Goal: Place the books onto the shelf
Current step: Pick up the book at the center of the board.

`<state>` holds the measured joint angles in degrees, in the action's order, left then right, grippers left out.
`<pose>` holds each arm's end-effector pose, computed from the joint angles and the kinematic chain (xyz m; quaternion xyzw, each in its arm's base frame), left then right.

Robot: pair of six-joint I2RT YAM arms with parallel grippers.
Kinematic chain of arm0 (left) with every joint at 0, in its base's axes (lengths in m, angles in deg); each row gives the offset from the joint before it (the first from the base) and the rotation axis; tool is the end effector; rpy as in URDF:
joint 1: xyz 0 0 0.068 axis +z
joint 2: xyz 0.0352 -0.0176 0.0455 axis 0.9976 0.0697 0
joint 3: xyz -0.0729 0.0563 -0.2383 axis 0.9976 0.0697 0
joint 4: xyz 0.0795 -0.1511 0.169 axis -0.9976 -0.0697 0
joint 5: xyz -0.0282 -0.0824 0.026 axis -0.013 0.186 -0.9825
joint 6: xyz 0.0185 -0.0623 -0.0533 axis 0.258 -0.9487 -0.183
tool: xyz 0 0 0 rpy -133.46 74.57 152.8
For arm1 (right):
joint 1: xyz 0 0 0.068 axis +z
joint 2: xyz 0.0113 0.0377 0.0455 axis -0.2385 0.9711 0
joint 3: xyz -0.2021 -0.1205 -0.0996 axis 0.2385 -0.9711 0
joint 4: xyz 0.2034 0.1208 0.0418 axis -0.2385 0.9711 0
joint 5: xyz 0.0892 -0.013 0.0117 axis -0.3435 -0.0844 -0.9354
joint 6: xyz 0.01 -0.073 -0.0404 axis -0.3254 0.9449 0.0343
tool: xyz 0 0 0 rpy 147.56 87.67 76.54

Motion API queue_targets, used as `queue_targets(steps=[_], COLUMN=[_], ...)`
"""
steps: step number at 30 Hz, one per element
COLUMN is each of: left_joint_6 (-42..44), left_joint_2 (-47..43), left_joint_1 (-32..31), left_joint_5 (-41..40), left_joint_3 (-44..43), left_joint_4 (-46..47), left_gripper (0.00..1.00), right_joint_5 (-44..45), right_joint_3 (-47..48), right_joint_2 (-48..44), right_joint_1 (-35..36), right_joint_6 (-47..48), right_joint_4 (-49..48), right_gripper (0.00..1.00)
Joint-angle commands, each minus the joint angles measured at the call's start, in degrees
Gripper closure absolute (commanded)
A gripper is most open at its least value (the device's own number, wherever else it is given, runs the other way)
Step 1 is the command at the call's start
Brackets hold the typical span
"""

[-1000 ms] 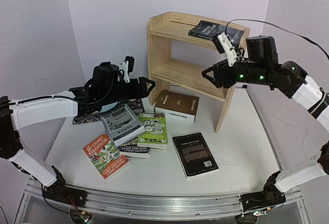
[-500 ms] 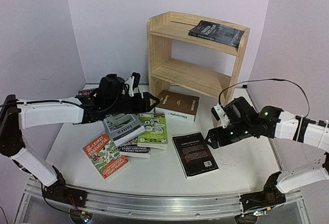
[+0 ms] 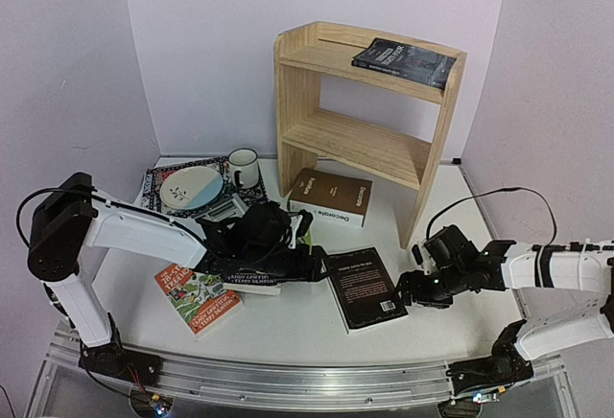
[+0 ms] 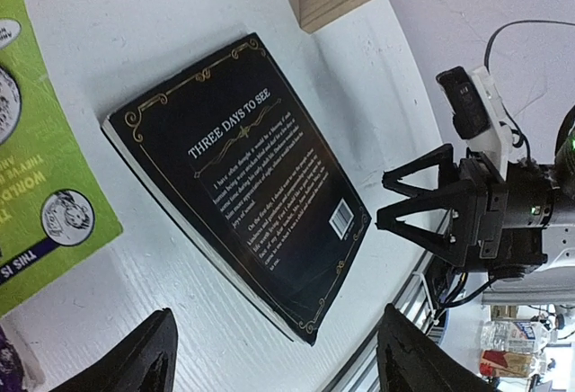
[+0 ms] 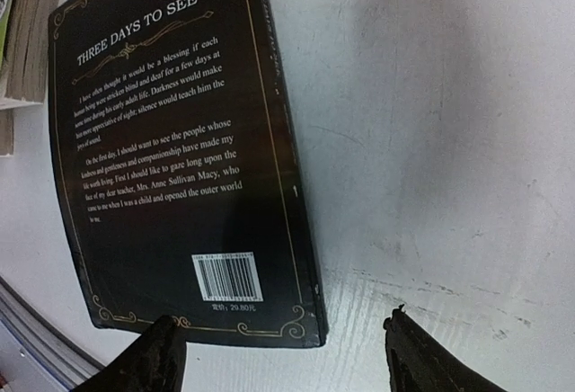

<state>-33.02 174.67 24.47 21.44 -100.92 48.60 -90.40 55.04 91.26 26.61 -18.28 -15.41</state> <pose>0.1711 -0.3434 0.1679 0.1575 0.8738 -0.4139 0.2010 0.1800 0.1632 0.1430 -0.0234 0.9106 0.3012 0.2821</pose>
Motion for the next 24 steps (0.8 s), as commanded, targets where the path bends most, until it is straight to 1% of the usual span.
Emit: queue_targets(steps=[1, 3, 10, 12, 16, 21, 24], left_joint_6=[-4.3, -5.1, -7.7, -8.2, -8.5, -8.7, -9.6], left_joint_2=[2.9, 4.1, 8.4, 9.7, 11.7, 14.2, 16.0], left_joint_1=[-1.7, -1.8, -1.9, -1.9, -1.9, -1.9, -1.9], left_joint_5=[1.2, 1.9, 4.7, 5.5, 6.3, 7.8, 8.7], left_joint_3=[-1.6, -1.8, -3.2, -3.8, -5.0, -6.7, -7.5], left_joint_4=[3.0, 3.1, 3.3, 3.5, 3.7, 3.8, 4.0], left_gripper=[0.26, 0.29, 0.31, 0.33, 0.36, 0.36, 0.39], right_joint_5=[-5.9, -7.4, -9.8, -10.8, -12.3, -12.8, -13.4], right_joint_3=[-3.2, -4.8, -7.8, -8.4, -9.2, -10.0, -10.5], right_joint_2=[2.1, 2.9, 4.9, 5.4, 6.3, 5.9, 5.7], right_joint_1=[-2.0, -2.9, -4.8, -5.0, -5.0, -5.1, -5.1], right_joint_6=[-5.4, -6.7, -8.3, -8.7, -9.8, -10.8, -11.2], right_joint_4=[-8.7, -11.0, -14.2, -15.4, -17.4, -18.5, -19.1], right_gripper=[0.27, 0.29, 0.38, 0.40, 0.43, 0.47, 0.48])
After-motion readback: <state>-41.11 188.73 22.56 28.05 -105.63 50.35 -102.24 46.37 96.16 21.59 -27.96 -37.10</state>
